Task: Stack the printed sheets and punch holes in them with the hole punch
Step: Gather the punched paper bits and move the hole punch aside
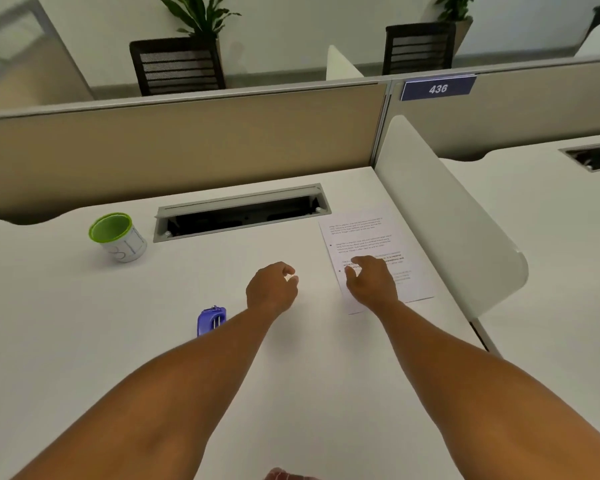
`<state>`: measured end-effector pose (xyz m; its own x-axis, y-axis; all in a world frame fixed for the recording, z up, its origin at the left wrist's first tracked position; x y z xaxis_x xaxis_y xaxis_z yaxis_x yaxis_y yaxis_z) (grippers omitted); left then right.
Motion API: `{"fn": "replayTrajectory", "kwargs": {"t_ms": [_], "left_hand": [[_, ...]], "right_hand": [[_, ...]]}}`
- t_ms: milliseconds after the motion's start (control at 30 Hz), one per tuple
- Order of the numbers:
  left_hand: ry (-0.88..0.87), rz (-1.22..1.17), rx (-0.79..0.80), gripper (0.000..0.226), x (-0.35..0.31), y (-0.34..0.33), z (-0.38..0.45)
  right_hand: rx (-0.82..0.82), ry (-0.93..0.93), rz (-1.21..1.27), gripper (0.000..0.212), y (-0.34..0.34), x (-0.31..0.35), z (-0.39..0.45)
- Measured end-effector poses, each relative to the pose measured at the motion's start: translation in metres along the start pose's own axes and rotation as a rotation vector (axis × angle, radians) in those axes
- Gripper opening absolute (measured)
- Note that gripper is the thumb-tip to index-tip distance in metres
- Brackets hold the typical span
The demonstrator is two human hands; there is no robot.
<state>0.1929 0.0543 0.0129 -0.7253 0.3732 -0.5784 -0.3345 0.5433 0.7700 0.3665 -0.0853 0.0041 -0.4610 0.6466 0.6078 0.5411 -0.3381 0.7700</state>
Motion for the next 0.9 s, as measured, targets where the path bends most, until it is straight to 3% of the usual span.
{"fn": "replayTrajectory", "kwargs": {"t_ms": [333, 733, 900], "left_hand": [[-0.019, 0.15, -0.086, 0.045, 0.056, 0.035, -0.04], [0.067, 0.315, -0.07, 0.043, 0.126, 0.051, -0.058], [0.181, 0.125, -0.032, 0.049, 0.155, 0.048, -0.062]], "right_hand": [[0.079, 0.1, -0.102, 0.043, -0.048, 0.047, -0.038], [0.184, 0.212, -0.223, 0.052, -0.118, 0.08, -0.071], [0.222, 0.235, -0.252, 0.055, -0.148, 0.086, -0.078]]}}
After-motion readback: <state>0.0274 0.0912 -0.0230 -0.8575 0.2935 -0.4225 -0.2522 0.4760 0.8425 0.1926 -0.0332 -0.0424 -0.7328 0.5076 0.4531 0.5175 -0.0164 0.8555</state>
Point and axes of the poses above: each hand's wrist, its own z-axis towards the middle knuckle, its own y-axis out of the back of the hand, x = y × z, the point moved 5 cm from there along z, towards the middle knuckle, and after that the axes turned 9 degrees about x, right-handed, at the moved point
